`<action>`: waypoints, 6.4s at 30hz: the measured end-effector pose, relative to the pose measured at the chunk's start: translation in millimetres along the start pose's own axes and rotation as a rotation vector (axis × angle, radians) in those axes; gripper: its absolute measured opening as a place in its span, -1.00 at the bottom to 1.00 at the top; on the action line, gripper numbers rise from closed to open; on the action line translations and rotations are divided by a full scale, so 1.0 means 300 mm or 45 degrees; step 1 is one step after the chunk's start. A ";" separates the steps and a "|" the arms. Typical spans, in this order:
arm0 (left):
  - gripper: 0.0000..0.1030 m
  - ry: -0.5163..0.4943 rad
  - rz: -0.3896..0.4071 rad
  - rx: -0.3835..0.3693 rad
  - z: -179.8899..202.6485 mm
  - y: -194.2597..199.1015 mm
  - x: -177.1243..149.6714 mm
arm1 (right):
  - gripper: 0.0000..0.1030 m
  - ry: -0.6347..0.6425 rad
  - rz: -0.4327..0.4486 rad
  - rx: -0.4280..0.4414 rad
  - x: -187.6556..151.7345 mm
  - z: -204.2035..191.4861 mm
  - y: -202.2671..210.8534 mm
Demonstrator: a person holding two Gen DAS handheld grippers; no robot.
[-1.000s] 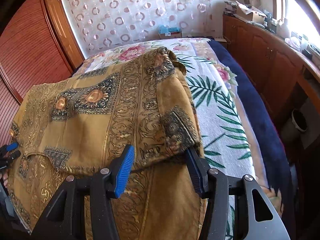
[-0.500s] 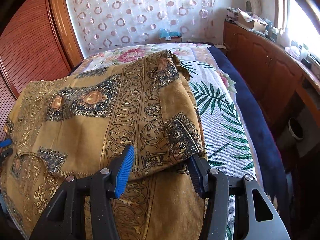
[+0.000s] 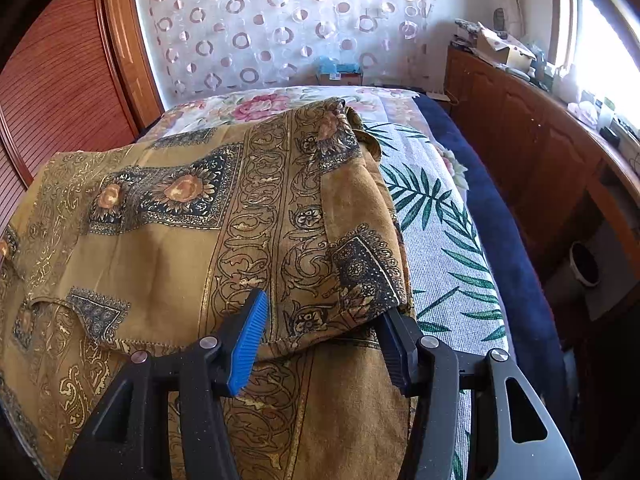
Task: Fold small clothes
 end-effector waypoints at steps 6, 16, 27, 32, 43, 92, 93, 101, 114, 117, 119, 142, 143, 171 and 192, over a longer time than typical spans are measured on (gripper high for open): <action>-0.41 0.047 -0.131 -0.017 -0.028 -0.103 -0.030 | -0.01 -0.003 0.003 0.007 0.000 -0.001 0.000; -0.97 0.052 -0.052 -0.078 -0.009 -0.011 -0.006 | -0.96 -0.016 0.125 0.193 0.028 0.007 0.074; -0.97 0.115 0.098 -0.180 0.001 0.219 -0.002 | -0.97 0.062 0.240 0.273 -0.062 -0.020 0.351; -0.97 0.157 0.085 -0.166 -0.027 0.286 -0.098 | -0.97 0.083 0.218 0.289 -0.146 0.009 0.428; -0.97 0.146 -0.028 -0.082 -0.010 0.258 -0.282 | -0.97 0.086 0.086 0.261 -0.308 0.017 0.458; 0.50 0.183 -0.051 0.037 -0.003 0.223 -0.371 | -0.08 0.222 0.030 0.121 -0.309 -0.262 0.179; 0.50 0.185 -0.058 0.041 -0.007 0.219 -0.377 | -0.07 0.221 0.027 0.115 -0.308 -0.268 0.174; 0.50 0.212 -0.103 0.033 -0.028 0.187 -0.407 | 0.01 0.240 0.014 0.028 -0.326 -0.315 0.182; 0.25 0.336 -0.058 -0.008 -0.074 0.210 -0.420 | 0.46 0.194 0.080 0.009 -0.344 -0.282 0.184; 0.25 0.352 -0.073 -0.013 -0.080 0.201 -0.426 | 0.51 0.178 0.095 0.015 -0.349 -0.268 0.183; 0.25 0.355 -0.084 -0.031 -0.076 0.192 -0.431 | 0.51 0.178 0.106 0.019 -0.354 -0.266 0.183; -0.85 0.195 0.196 -0.313 0.199 0.367 -0.162 | 0.52 0.186 0.101 0.070 -0.360 -0.236 0.205; -0.85 0.182 0.205 -0.332 0.226 0.369 -0.139 | 0.52 0.179 0.106 0.071 -0.360 -0.228 0.213; -0.85 -0.282 0.309 -0.765 1.052 0.475 0.317 | 0.52 0.013 0.298 0.035 -0.388 -0.076 0.376; 0.29 -0.166 0.212 -0.432 0.708 0.310 0.110 | 0.52 0.048 0.289 0.047 -0.380 -0.120 0.345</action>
Point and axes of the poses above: each gripper's, at about its wrist camera, not at the fingertips, and y roughly against the way its jaws point, z to its right, x to its top, the point moved 6 cm from there along -y, roughly the way its jaws point, and after that the axes turned 2 degrees about -z, right-handed, at the moved point
